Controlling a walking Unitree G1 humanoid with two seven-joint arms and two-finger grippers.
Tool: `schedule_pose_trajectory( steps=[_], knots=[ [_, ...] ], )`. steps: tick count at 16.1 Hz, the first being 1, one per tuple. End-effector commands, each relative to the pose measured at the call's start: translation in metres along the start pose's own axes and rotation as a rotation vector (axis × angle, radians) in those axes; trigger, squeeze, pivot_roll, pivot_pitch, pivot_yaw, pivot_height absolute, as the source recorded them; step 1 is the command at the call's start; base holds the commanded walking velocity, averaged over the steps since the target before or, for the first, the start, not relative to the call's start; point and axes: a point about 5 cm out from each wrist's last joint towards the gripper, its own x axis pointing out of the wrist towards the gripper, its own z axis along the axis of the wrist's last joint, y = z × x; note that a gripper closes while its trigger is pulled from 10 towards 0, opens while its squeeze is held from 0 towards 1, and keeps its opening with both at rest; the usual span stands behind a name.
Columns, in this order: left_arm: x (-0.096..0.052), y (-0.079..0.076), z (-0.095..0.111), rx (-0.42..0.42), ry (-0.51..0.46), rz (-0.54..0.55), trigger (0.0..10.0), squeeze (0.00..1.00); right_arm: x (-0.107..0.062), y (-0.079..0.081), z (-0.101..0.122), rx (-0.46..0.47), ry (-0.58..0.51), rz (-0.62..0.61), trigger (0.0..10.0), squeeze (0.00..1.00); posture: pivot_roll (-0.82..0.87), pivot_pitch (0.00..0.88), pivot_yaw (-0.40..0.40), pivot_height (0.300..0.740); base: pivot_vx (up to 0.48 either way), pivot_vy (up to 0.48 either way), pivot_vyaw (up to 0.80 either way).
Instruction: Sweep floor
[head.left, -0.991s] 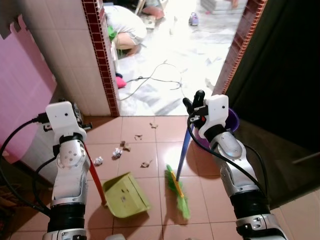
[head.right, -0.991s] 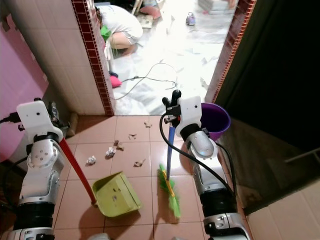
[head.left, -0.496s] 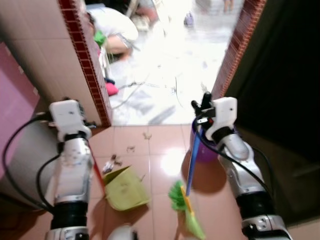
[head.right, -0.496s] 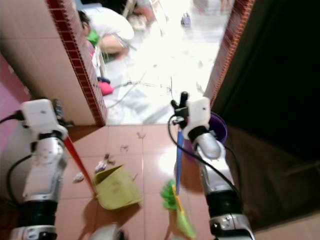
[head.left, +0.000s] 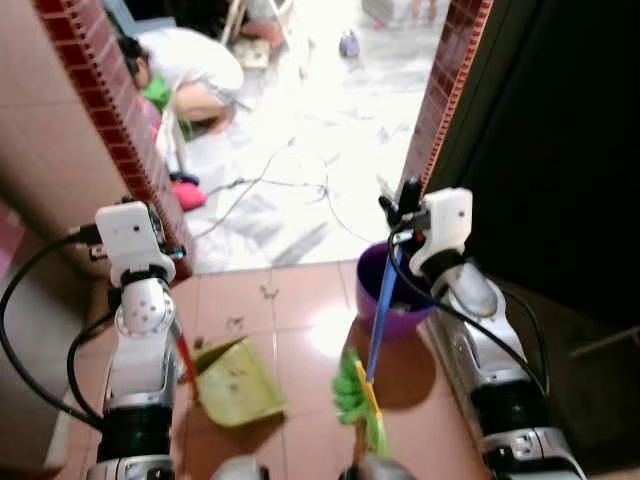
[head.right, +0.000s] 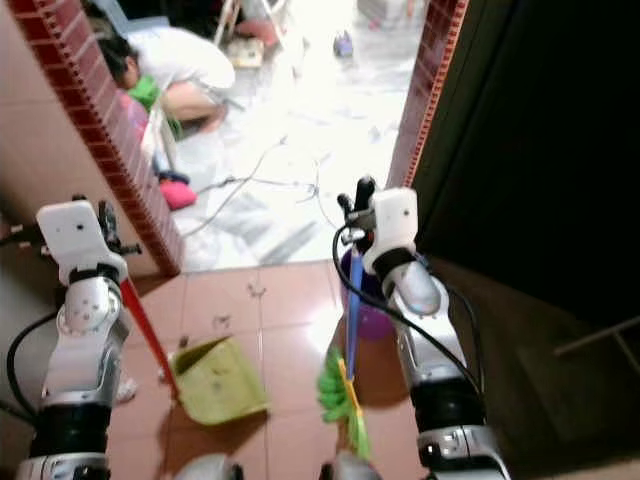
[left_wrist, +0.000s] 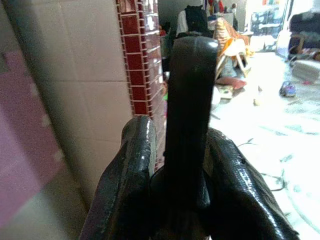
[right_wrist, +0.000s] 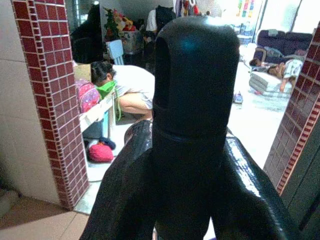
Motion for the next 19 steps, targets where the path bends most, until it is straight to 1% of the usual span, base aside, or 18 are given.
schedule_pose_trajectory(
  steps=[1, 5, 6, 7, 9, 10, 11, 14, 19],
  knots=[
    [0.004, 0.004, 0.013, -0.012, -0.060, 0.018, 10.0, 0.00, 0.007, 0.009, 0.014, -0.012, -0.061, 0.031, 10.0, 0.00, -0.03, 0.022, 0.002, 0.740, 0.446, 0.000, 0.00],
    [0.004, 0.004, 0.013, -0.012, -0.060, 0.018, 10.0, 0.00, 0.007, 0.009, 0.014, -0.012, -0.061, 0.031, 10.0, 0.00, -0.03, 0.022, 0.002, 0.740, 0.446, 0.000, 0.00],
    [0.005, 0.012, 0.015, 0.050, -0.080, 0.055, 10.0, 0.00, 0.006, 0.008, 0.013, -0.008, -0.058, 0.038, 10.0, 0.00, -0.02, 0.027, 0.002, 0.740, 0.000, 0.000, 0.00],
    [0.008, 0.022, 0.019, 0.140, -0.119, 0.106, 10.0, 0.00, 0.005, 0.007, 0.011, -0.018, -0.057, 0.058, 10.0, 0.00, -0.02, 0.027, 0.002, 0.740, 0.000, 0.000, 0.00],
    [0.007, 0.019, 0.020, 0.127, -0.120, 0.105, 10.0, 0.00, 0.005, 0.009, 0.011, -0.020, -0.053, 0.064, 10.0, 0.00, -0.02, 0.026, 0.002, 0.740, 0.000, 0.000, 0.00],
    [0.006, 0.017, 0.019, 0.117, -0.116, 0.109, 10.0, 0.00, 0.005, 0.011, 0.011, -0.038, -0.056, 0.083, 10.0, 0.00, -0.02, 0.026, 0.002, 0.740, 0.000, 0.000, 0.80],
    [0.006, 0.015, 0.018, 0.099, -0.111, 0.109, 10.0, 0.00, 0.005, 0.011, 0.011, -0.019, -0.054, 0.078, 10.0, 0.00, -0.02, 0.026, 0.002, 0.740, 0.000, 0.000, 0.80],
    [0.004, 0.015, 0.018, 0.106, -0.106, 0.128, 10.0, 0.00, 0.004, 0.010, 0.010, -0.015, -0.052, 0.076, 10.0, 0.00, -0.02, 0.027, 0.001, 0.740, 0.000, 0.000, 0.74],
    [0.003, 0.016, 0.018, 0.096, -0.099, 0.112, 10.0, 0.00, 0.005, 0.009, 0.009, 0.004, -0.048, 0.058, 10.0, 0.00, -0.02, 0.028, -0.003, 0.740, 0.000, 0.000, 0.00]
  ],
)
